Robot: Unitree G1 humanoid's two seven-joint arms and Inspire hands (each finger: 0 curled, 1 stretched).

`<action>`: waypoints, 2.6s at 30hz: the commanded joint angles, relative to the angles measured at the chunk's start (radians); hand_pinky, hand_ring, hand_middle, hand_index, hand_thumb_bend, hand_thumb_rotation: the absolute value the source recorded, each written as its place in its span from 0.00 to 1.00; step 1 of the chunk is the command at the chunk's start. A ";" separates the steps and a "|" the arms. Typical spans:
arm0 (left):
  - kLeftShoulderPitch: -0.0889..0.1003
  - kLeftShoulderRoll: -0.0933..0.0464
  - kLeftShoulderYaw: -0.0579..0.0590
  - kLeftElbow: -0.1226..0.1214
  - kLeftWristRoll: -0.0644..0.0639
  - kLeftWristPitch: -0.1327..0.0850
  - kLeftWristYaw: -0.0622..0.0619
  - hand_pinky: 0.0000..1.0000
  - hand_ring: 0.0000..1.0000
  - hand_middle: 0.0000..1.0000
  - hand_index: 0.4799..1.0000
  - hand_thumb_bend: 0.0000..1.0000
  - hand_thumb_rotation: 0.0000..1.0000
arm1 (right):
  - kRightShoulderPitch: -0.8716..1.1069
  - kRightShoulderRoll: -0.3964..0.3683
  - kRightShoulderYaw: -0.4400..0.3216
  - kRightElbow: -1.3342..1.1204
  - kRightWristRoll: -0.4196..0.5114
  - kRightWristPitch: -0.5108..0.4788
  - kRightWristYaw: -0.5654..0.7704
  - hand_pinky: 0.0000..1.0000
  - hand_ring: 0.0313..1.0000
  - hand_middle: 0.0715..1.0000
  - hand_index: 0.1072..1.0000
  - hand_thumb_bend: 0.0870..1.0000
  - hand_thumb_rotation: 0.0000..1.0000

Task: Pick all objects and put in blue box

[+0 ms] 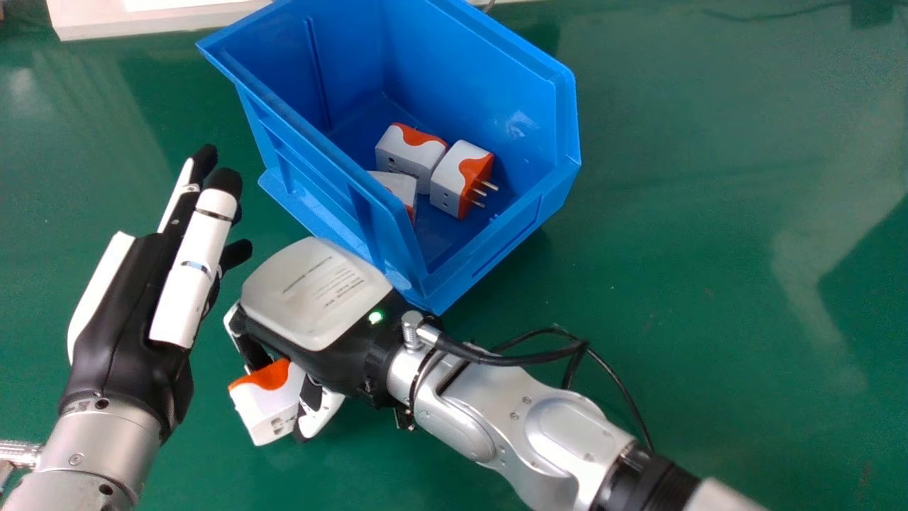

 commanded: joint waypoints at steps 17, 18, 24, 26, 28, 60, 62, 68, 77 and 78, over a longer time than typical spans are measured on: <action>-0.047 0.042 0.039 0.035 -0.011 0.015 -0.012 0.93 0.98 0.98 1.00 0.46 1.00 | 0.286 -0.163 -0.044 -0.458 -0.083 0.053 0.003 0.23 0.25 0.39 0.41 0.47 0.03; -0.048 0.044 0.040 0.038 -0.012 0.014 -0.013 0.93 0.98 0.98 1.00 0.46 1.00 | 0.304 -0.176 -0.047 -0.481 -0.091 0.052 -0.002 0.25 0.27 0.41 0.42 0.47 0.02; -0.054 0.051 0.050 0.051 -0.016 0.014 -0.020 0.93 0.98 0.98 1.00 0.47 1.00 | 0.427 -0.245 -0.106 -0.642 -0.059 0.025 -0.006 0.21 0.29 0.42 0.46 0.46 0.01; -0.055 0.054 0.055 0.051 -0.017 0.016 -0.023 0.93 0.98 0.98 1.00 0.47 1.00 | 0.465 -0.266 -0.131 -0.693 -0.041 0.015 0.009 0.19 0.26 0.42 0.45 0.46 0.01; -0.057 0.057 0.060 0.055 -0.018 0.018 -0.027 0.93 0.98 0.98 1.00 0.47 1.00 | 0.502 -0.287 -0.156 -0.744 -0.029 0.008 0.023 0.18 0.24 0.40 0.45 0.46 0.01; -0.064 0.055 0.079 0.118 -0.020 -0.048 -0.055 0.95 0.99 0.98 1.00 0.40 1.00 | 0.844 -0.359 -0.472 -1.088 -0.043 0.011 0.093 0.26 0.36 0.45 0.48 0.46 0.00; -0.064 0.056 0.077 0.115 -0.017 -0.048 -0.055 0.95 0.99 0.98 1.00 0.40 1.00 | 0.852 -0.353 -0.471 -1.094 -0.037 0.008 0.100 0.27 0.37 0.45 0.48 0.46 0.00; -0.056 0.055 0.074 0.102 -0.014 -0.047 -0.053 0.94 0.98 0.98 1.00 0.41 1.00 | 0.881 -0.346 -0.472 -1.098 -0.023 -0.019 0.087 0.26 0.36 0.45 0.49 0.46 0.00; -0.056 0.061 0.068 0.087 -0.009 -0.036 -0.049 0.95 0.98 0.98 1.00 0.41 1.00 | 0.899 -0.339 -0.450 -1.058 0.000 -0.094 0.037 0.28 0.37 0.45 0.47 0.46 0.00; -0.056 0.061 0.067 0.085 -0.008 -0.034 -0.049 0.95 0.98 0.98 1.00 0.41 1.00 | 0.901 -0.339 -0.447 -1.054 -0.004 -0.101 0.032 0.28 0.37 0.45 0.47 0.46 0.00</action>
